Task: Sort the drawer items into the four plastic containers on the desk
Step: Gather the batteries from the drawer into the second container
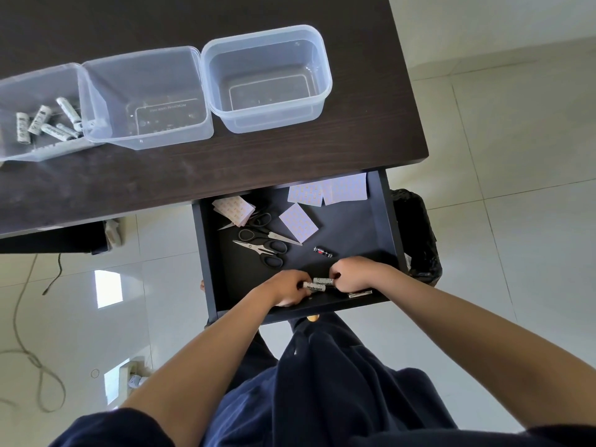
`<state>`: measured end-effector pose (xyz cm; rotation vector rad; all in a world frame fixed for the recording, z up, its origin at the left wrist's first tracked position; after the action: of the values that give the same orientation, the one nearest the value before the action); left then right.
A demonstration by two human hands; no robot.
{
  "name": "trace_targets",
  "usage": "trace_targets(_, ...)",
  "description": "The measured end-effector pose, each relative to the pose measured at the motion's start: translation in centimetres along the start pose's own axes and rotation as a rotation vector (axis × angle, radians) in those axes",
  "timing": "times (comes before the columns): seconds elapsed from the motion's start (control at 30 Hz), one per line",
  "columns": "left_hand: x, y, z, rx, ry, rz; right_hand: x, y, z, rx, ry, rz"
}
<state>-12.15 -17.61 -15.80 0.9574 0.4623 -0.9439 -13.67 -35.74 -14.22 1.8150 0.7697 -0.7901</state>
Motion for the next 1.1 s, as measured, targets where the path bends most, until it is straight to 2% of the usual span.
trace_targets(0.37, -0.2, -0.3, -0.5, -0.108, 0.052, 0.056, 0.2, 0.2, 0.2, -0.007, 0.074, 0.000)
trace_targets(1.1, -1.9, 0.7, -0.7, -0.190, 0.087, 0.126, 0.1, 0.1, 0.1, 0.156, 0.032, 0.009)
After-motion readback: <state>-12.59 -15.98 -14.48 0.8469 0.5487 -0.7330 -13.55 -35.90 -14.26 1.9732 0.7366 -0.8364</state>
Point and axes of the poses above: each hand's wrist, its own x-axis towards the middle knuckle, its own y-axis out of the back of the hand, z = x × y, the point moved 1 cm from there along x, towards the middle knuckle, and after that the axes turned 12 degrees about z, right-handed, at the moved point
